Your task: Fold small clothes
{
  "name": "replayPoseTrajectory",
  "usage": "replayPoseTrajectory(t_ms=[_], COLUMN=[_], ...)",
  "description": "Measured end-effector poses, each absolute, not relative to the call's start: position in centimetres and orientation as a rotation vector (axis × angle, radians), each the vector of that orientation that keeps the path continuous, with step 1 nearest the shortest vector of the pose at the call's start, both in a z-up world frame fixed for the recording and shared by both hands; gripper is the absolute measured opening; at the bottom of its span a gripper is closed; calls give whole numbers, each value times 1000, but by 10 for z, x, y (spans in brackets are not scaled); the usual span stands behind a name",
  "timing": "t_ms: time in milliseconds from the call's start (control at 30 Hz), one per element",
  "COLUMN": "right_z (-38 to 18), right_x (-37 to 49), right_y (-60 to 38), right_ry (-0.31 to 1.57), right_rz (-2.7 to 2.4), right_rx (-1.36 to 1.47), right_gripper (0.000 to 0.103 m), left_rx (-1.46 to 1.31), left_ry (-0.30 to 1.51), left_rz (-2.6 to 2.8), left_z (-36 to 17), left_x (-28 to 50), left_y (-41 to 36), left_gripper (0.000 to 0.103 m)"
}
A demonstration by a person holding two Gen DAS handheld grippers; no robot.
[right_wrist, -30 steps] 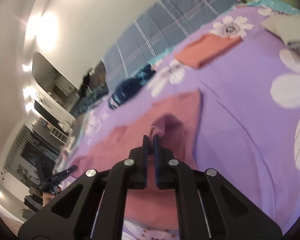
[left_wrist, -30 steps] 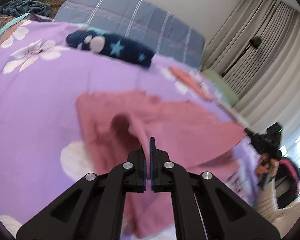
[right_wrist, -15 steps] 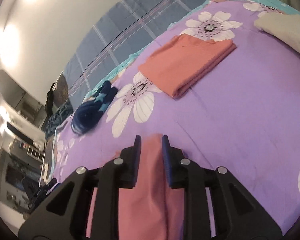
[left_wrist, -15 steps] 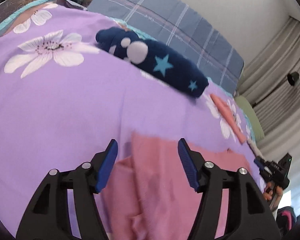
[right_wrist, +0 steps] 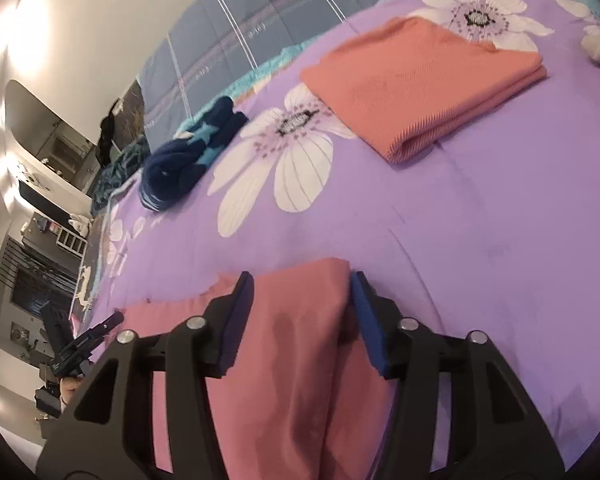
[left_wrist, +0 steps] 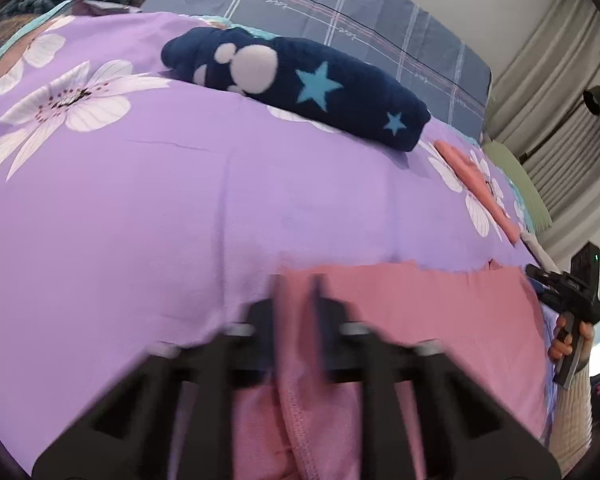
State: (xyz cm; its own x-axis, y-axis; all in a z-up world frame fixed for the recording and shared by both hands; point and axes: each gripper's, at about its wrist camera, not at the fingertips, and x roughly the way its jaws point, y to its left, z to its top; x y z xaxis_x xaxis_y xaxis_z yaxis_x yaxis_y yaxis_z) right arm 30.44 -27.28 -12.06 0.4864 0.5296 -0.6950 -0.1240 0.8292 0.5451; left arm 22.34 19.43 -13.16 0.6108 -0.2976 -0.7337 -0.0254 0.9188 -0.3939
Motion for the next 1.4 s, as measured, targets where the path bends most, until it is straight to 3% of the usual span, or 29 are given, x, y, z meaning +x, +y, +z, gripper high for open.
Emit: replayPoseTrajectory(t_ms=[167,300,367,533,700,767,900,1000,1200,1267,1400], right_z=[-92,-117,-127,-119,-115,-116,-113,-113,-116,-122,-136], right_x=[287,297,295,267,236,231,232,244,276,283,282], right_y=[-294,-293,-298,-319,-341,-345,-345,-333,-312,-308,-310], right_ry=[813,891,909,860,879,903,928,973,1060,1061,987], right_rz=[448,369,296,344,342,330,369,422,574,588,631], right_rx=[567,542,543,549,484,454,421,361,322,317,327], right_gripper=[6,7,15,35,35,26,25,25,44,44,40], left_rx=[-408,-359,-312,-126,-22,-13,26,60,217,262,367], left_ry=[764,760,826,775,747,773,829,853,866,858,832], left_rz=[-161,-140,-97,-46,-230,-353,-625,-756,-855,-833,-773], left_z=[-102,-108,-122,-102,-74,-74,-82,-90,-105,-110,-120], left_x=[205,212,215,180,142,132,103,81,45,39,34], left_y=[203,199,194,169,103,67,-27,-85,-166,-180,-198], left_gripper=[2,3,20,39,43,43,43,54,60,67,67])
